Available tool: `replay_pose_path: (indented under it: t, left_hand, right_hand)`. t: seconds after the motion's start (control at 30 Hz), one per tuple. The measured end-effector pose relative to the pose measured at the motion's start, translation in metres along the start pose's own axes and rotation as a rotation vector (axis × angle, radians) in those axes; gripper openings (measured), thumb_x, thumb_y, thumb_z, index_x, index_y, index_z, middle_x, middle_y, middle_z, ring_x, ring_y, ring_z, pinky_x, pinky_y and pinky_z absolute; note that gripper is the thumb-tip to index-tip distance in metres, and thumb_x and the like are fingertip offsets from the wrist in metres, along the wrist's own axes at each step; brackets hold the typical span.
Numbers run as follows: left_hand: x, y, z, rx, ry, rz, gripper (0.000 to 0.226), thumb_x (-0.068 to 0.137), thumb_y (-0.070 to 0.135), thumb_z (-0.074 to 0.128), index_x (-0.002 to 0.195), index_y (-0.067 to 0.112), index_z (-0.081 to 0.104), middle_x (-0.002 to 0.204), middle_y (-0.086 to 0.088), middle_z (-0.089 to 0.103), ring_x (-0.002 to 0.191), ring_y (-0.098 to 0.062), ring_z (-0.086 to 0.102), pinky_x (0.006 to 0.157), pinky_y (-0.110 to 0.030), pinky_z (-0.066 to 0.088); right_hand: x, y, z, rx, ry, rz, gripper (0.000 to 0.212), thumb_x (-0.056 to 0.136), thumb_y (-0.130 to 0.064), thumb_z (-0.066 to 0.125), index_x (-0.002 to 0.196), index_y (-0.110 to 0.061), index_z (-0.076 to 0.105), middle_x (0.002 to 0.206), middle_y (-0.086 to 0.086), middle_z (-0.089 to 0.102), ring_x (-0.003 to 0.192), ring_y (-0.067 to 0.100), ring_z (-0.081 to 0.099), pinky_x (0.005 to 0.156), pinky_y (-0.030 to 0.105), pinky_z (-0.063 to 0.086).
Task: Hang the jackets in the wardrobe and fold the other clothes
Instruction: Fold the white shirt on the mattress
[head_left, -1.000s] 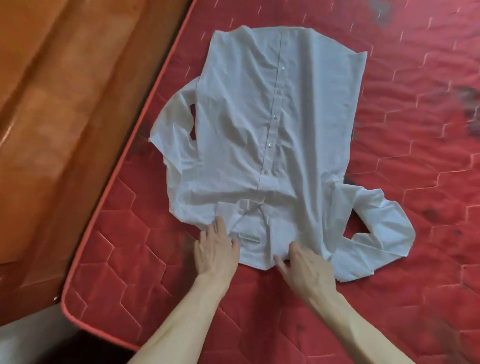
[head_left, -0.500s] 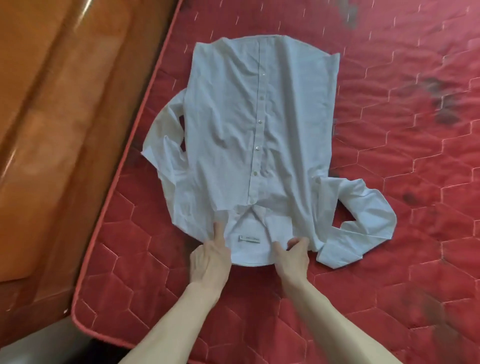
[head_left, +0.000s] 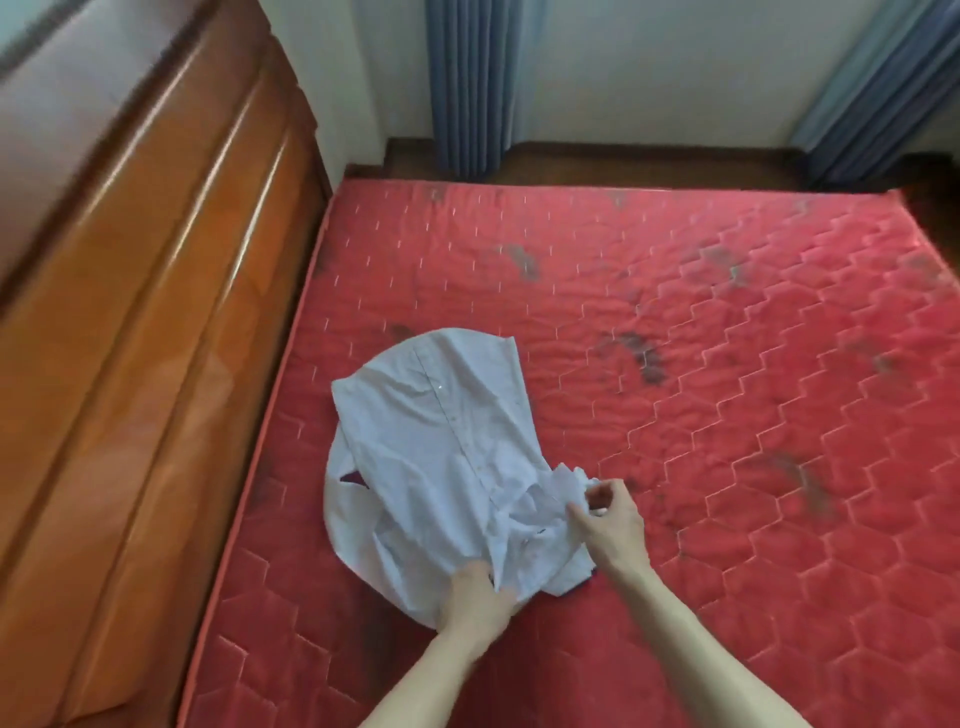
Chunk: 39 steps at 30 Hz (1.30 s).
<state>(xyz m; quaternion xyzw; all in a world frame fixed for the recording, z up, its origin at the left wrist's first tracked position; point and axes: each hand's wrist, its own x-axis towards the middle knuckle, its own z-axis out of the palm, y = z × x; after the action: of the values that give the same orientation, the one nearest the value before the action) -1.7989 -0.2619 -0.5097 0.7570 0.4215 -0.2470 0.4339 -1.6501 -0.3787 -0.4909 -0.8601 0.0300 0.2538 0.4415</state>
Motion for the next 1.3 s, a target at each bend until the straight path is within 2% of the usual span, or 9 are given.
replay_pose_path:
  t: [0.13, 0.27, 0.4, 0.53, 0.63, 0.83, 1.0, 1.13, 1.3]
  left_hand:
    - [-0.037, 0.065, -0.032, -0.037, -0.048, 0.13, 0.03, 0.073, 0.047, 0.059, 0.062, 0.02, 0.053, 0.064, 0.0, 0.064, 0.059, -0.02, 0.061, 0.063, -0.037, 0.056]
    - [-0.075, 0.141, -0.07, 0.293, 0.041, 0.369, 0.036, 0.092, 0.045, 0.049, 0.066, 0.02, 0.052, 0.086, -0.013, 0.075, 0.079, -0.029, 0.069, 0.074, -0.042, 0.055]
    - [-0.105, 0.223, -0.112, 0.338, 0.416, 0.664, 0.023, 0.101, 0.039, 0.049, 0.104, 0.019, 0.06, 0.098, -0.004, 0.071, 0.093, -0.03, 0.068, 0.072, -0.038, 0.05]
    - [-0.127, 0.297, -0.144, 0.389, 0.345, 0.961, 0.061, 0.092, 0.018, 0.065, 0.148, 0.028, 0.045, 0.14, 0.004, 0.059, 0.127, -0.017, 0.054, 0.102, -0.038, 0.051]
    - [-0.143, 0.341, -0.15, 0.281, 0.144, 0.973, 0.06, 0.09, 0.009, 0.063, 0.143, 0.034, 0.051, 0.126, 0.004, 0.07, 0.114, -0.016, 0.066, 0.096, -0.037, 0.056]
    - [-0.159, 0.396, -0.144, 0.256, 0.127, 0.993, 0.015, 0.09, 0.027, 0.074, 0.105, 0.029, 0.074, 0.089, 0.007, 0.07, 0.079, -0.009, 0.064, 0.07, -0.031, 0.057]
    - [-0.165, 0.424, -0.126, 0.213, 0.114, 0.972, 0.022, 0.095, 0.018, 0.069, 0.074, 0.025, 0.067, 0.068, 0.013, 0.057, 0.063, -0.003, 0.048, 0.058, -0.029, 0.043]
    - [-0.164, 0.433, -0.125, 0.099, 0.166, 0.989, 0.03, 0.09, 0.038, 0.071, 0.087, 0.007, 0.068, 0.087, -0.008, 0.064, 0.077, -0.027, 0.06, 0.07, -0.042, 0.054]
    - [-0.164, 0.434, -0.135, -0.138, 0.22, 0.973, 0.024, 0.098, 0.027, 0.069, 0.093, 0.005, 0.062, 0.086, -0.009, 0.062, 0.077, -0.015, 0.056, 0.069, -0.037, 0.048]
  right_hand:
    - [-0.002, -0.056, -0.076, 0.021, -0.013, -0.08, 0.02, 0.08, -0.014, 0.078, 0.095, -0.018, 0.064, 0.093, 0.0, 0.07, 0.087, 0.019, 0.068, 0.075, 0.035, 0.055]
    - [-0.008, -0.115, -0.143, 0.148, -0.089, -0.146, 0.023, 0.084, -0.003, 0.078, 0.103, -0.002, 0.064, 0.087, 0.005, 0.065, 0.066, 0.008, 0.06, 0.054, 0.023, 0.051]
    - [-0.01, -0.173, -0.206, 0.103, -0.389, -0.295, 0.027, 0.086, -0.009, 0.084, 0.1, -0.009, 0.061, 0.077, -0.002, 0.061, 0.063, 0.006, 0.057, 0.056, 0.021, 0.047]
    - [-0.015, -0.217, -0.253, -0.02, -0.443, -0.541, 0.029, 0.087, -0.01, 0.083, 0.095, -0.006, 0.056, 0.084, 0.004, 0.06, 0.072, 0.008, 0.055, 0.067, 0.024, 0.05]
    - [-0.014, -0.236, -0.287, -0.007, -0.434, -0.671, 0.035, 0.086, -0.017, 0.086, 0.092, -0.001, 0.055, 0.082, 0.007, 0.063, 0.075, 0.014, 0.059, 0.07, 0.034, 0.054]
    - [-0.003, -0.234, -0.355, 0.009, -0.325, -0.796, 0.028, 0.088, -0.025, 0.084, 0.093, -0.01, 0.061, 0.078, 0.001, 0.068, 0.069, 0.01, 0.061, 0.063, 0.03, 0.054]
    - [0.019, -0.205, -0.394, 0.077, -0.341, -0.675, 0.027, 0.102, -0.044, 0.061, 0.116, -0.025, 0.072, 0.107, -0.001, 0.076, 0.101, 0.014, 0.073, 0.094, 0.043, 0.061]
    - [0.043, -0.171, -0.414, 0.071, -0.599, -0.468, 0.048, 0.098, -0.065, 0.055, 0.135, -0.037, 0.064, 0.134, -0.008, 0.069, 0.125, 0.014, 0.064, 0.112, 0.039, 0.047]
    - [0.068, -0.152, -0.42, -0.052, -0.681, -0.474, 0.041, 0.085, -0.022, 0.081, 0.124, -0.022, 0.07, 0.12, 0.012, 0.074, 0.114, 0.028, 0.071, 0.106, 0.047, 0.053]
